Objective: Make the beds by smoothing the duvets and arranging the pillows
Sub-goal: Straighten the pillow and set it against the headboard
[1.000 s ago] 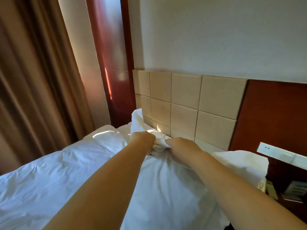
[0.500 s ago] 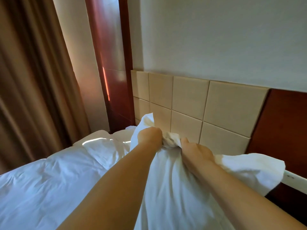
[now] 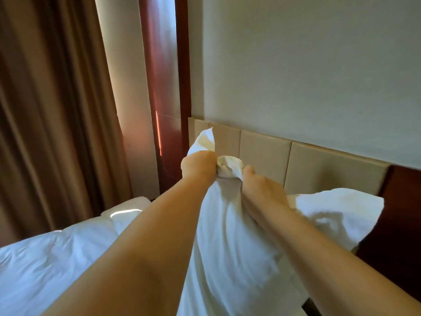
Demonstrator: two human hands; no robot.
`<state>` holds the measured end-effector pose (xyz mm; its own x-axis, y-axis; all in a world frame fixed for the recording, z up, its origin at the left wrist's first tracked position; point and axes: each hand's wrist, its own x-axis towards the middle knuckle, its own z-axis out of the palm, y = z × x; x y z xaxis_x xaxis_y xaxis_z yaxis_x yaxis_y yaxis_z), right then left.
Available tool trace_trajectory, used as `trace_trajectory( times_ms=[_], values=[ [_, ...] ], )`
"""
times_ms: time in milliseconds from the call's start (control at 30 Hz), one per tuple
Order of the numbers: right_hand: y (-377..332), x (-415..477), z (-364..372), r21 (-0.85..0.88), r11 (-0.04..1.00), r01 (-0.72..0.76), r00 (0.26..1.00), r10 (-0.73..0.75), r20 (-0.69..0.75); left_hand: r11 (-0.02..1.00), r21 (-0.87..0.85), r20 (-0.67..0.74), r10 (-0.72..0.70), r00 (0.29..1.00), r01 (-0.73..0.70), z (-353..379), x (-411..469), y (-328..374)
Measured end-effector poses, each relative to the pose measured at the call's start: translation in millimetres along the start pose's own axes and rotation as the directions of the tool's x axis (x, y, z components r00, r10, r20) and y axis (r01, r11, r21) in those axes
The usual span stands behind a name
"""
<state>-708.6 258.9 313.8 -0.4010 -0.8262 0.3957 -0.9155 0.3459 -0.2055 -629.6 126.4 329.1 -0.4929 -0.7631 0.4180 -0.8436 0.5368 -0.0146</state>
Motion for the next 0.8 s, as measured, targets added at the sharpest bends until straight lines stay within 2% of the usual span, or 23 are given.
trace_trajectory(
  times_ms=[267,433,500,600,667,733,800],
  values=[
    [-9.3,55.6,-28.3,0.069,0.997,0.034,0.972,-0.017,-0.236,0.998,-0.060,-0.231,-0.033,0.972,0.019,-46.0,59.5,2.7],
    [-19.6,104.4,-5.7,0.123,0.990,0.073,0.912,-0.016,-0.410,0.992,-0.120,-0.368,-0.069,0.927,0.026,-45.5,105.8,-10.5],
    [-26.1,134.0,13.3,0.132,0.986,0.098,0.898,-0.030,-0.438,0.981,-0.187,-0.392,-0.119,0.912,0.048,-33.7,127.5,-24.3],
    [-46.4,190.4,50.0,0.092,0.992,0.084,0.876,-0.030,-0.482,0.886,-0.448,-0.361,-0.297,0.884,0.115,0.2,171.8,-57.6],
    [-63.1,233.6,76.9,0.057,0.995,0.079,0.852,-0.037,-0.523,0.831,-0.540,-0.340,-0.358,0.869,0.131,34.4,205.6,-82.8],
    [-76.0,282.0,122.9,0.049,0.994,0.100,0.891,-0.068,-0.450,0.748,-0.644,-0.280,-0.424,0.861,0.158,78.3,243.0,-109.8],
    [-85.5,327.7,174.5,0.070,0.983,0.170,0.919,-0.133,-0.371,0.590,-0.784,-0.174,-0.509,0.843,0.195,131.7,283.9,-137.8]
  ],
)
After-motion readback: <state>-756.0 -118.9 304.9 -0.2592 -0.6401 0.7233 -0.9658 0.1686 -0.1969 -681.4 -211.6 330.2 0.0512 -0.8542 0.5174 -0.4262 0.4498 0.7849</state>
